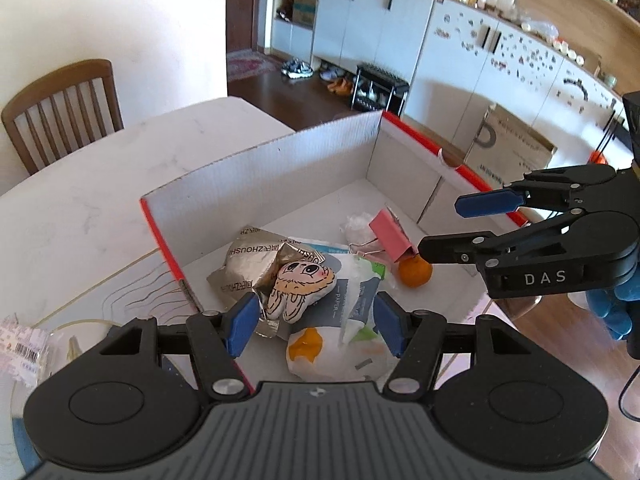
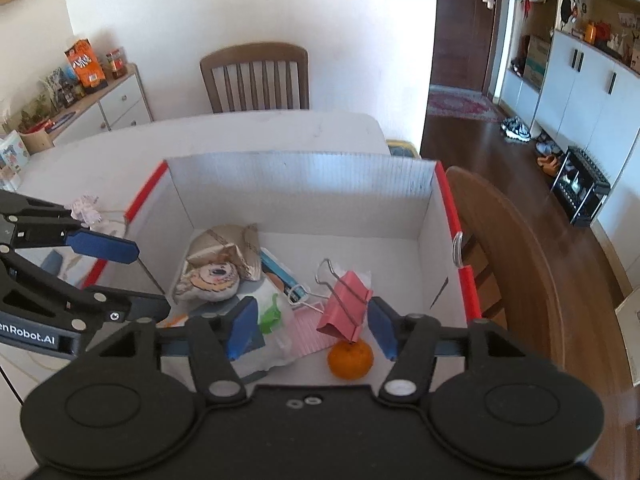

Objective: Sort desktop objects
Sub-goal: 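Lower the plush keychain and binder clip into the box and open both tools, then withdraw both tools from the box toward the remaining table items, then grasp the brown glass bottle with the left tool while the right tool grasps the bread bag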

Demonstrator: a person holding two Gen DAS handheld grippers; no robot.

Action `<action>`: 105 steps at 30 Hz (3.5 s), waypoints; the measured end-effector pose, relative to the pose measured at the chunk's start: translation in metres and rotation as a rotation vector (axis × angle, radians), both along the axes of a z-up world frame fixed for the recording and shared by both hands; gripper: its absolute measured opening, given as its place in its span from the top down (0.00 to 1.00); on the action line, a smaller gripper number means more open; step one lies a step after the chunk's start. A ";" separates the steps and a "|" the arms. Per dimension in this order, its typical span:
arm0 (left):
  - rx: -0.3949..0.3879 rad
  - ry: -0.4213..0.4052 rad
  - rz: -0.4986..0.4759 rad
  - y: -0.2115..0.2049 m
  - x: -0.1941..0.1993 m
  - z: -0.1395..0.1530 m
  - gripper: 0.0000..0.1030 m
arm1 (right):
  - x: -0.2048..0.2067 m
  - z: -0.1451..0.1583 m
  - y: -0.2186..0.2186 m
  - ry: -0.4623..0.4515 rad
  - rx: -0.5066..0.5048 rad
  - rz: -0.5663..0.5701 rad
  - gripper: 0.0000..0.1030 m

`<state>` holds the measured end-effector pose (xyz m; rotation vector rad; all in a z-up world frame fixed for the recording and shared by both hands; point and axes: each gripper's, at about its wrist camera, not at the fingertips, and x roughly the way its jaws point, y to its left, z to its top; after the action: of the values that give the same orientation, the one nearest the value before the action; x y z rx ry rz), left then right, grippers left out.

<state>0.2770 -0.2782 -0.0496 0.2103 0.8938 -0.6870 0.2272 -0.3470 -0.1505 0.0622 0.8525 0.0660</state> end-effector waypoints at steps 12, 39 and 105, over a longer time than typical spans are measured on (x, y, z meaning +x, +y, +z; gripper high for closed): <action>-0.081 -0.062 0.048 0.034 -0.036 0.022 0.40 | -0.018 0.013 0.014 -0.042 0.010 0.001 0.26; -0.125 -0.087 -0.037 0.154 -0.046 0.008 0.01 | -0.029 0.028 0.109 -0.055 -0.058 -0.063 0.13; -0.032 -0.106 -0.324 0.272 0.033 -0.120 0.03 | 0.194 -0.077 0.357 0.137 -0.142 0.449 0.14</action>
<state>0.3103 -0.0063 -0.1698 0.3646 0.7537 -0.9804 0.4211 0.0103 -0.2276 -0.2618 0.9935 0.4263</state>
